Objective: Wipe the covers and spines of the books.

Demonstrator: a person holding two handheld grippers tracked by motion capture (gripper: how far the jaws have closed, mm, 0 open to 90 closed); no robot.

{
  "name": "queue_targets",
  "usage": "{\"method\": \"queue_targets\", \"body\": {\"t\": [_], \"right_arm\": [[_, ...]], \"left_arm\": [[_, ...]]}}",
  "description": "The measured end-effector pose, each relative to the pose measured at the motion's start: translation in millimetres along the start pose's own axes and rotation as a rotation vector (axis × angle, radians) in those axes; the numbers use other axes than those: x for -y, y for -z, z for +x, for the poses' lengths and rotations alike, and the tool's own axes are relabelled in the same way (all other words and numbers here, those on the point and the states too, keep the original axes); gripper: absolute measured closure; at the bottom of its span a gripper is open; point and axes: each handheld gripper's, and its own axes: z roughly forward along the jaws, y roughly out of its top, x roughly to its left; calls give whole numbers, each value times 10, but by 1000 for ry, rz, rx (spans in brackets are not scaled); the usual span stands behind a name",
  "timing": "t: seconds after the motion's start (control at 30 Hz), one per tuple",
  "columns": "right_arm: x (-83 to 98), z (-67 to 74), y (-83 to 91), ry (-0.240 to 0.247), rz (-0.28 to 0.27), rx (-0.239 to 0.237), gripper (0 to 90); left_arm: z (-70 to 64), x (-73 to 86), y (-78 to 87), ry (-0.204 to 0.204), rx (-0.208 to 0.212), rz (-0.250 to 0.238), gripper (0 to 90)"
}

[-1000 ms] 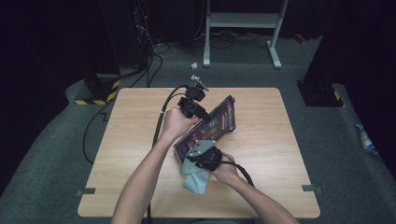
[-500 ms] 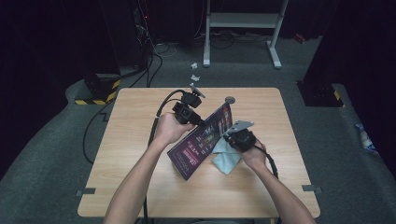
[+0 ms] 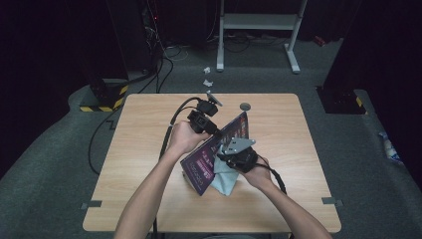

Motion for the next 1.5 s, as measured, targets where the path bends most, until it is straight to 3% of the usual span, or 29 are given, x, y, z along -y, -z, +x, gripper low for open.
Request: {"method": "queue_targets", "body": {"t": [0.1, 0.13, 0.17, 0.2, 0.3, 0.4, 0.6, 0.83, 1.07, 1.2, 1.3, 1.4, 1.5], "right_arm": [[116, -330, 90, -118, 23, 84, 833], [182, -477, 151, -182, 16, 113, 832], [182, -477, 151, -182, 16, 113, 832], [293, -692, 260, -258, 18, 172, 831], [396, -799, 348, -293, 38, 197, 830], [466, -747, 339, -232, 107, 176, 828], [612, -690, 290, -222, 169, 118, 823], [622, -657, 402, -190, 170, 104, 778], [586, -667, 537, -187, 141, 78, 667], [522, -692, 590, -172, 156, 57, 596], [465, -705, 662, -145, 130, 50, 544], [386, -731, 730, -89, 154, 35, 534], [275, -771, 812, -65, 161, 17, 542]], "left_arm": [[-14, 33, 15, -17, -12, 19, 837], [-14, 41, 15, -16, -10, 20, 837], [-14, 41, 15, -16, -10, 20, 837], [-4, 61, 20, -19, -7, 21, 837], [23, 85, 35, -19, -6, 11, 837], [34, 104, 62, -23, -20, 7, 837], [57, 153, 134, -40, -40, 9, 837], [79, 202, 168, -51, -51, 8, 837], [86, 182, 214, -77, -58, 13, 838], [102, 193, 257, -89, -71, 15, 838], [105, 199, 271, -98, -75, 17, 838], [93, 202, 297, -127, -90, 38, 838], [78, 208, 301, -151, -92, 45, 838]]}}
